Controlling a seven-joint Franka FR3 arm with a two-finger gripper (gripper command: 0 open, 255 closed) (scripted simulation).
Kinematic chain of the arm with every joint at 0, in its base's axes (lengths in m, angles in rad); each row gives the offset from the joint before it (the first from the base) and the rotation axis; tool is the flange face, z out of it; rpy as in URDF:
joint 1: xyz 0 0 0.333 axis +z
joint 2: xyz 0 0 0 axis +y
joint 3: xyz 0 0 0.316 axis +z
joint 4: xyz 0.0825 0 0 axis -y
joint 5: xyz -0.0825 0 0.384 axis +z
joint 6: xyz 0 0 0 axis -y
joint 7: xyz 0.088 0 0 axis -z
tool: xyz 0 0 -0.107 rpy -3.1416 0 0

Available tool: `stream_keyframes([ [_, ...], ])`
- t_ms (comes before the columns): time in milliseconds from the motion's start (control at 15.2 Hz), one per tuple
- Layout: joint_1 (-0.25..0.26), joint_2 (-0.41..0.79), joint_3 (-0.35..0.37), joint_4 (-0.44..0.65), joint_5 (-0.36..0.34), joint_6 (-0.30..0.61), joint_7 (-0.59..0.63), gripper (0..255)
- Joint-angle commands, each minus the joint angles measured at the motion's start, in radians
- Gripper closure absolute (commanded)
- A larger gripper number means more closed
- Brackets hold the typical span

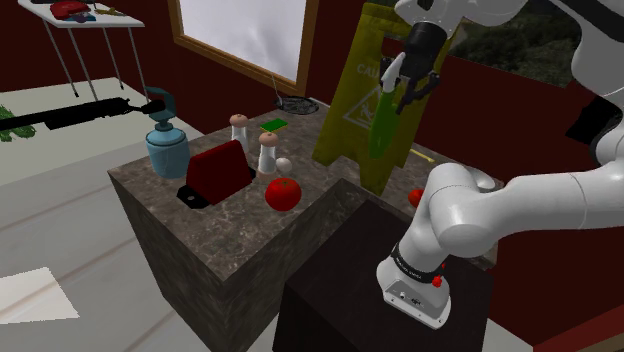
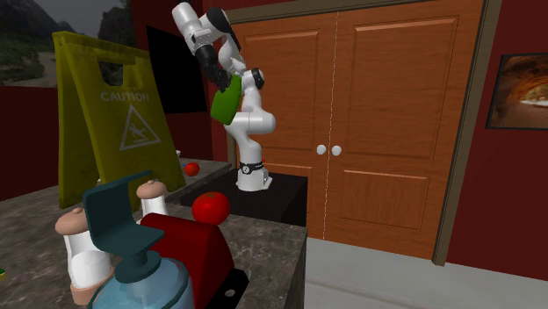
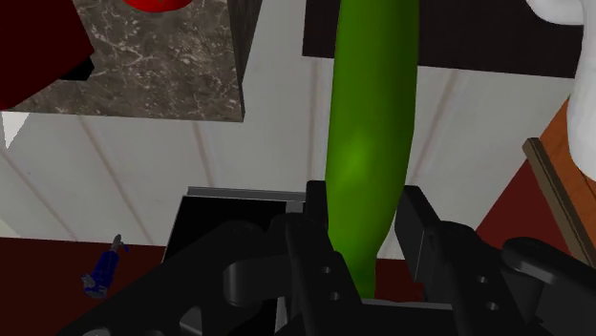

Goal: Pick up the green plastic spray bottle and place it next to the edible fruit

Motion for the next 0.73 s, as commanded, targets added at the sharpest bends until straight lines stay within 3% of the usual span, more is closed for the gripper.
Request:
stream_keyframes([
  [0,-0.023,-0.045,-0.023,-0.004,-0.030,-0.050,-0.019,255],
  [660,-0.084,-0.175,-0.165,0.120,-0.201,-0.315,-0.139,255],
])
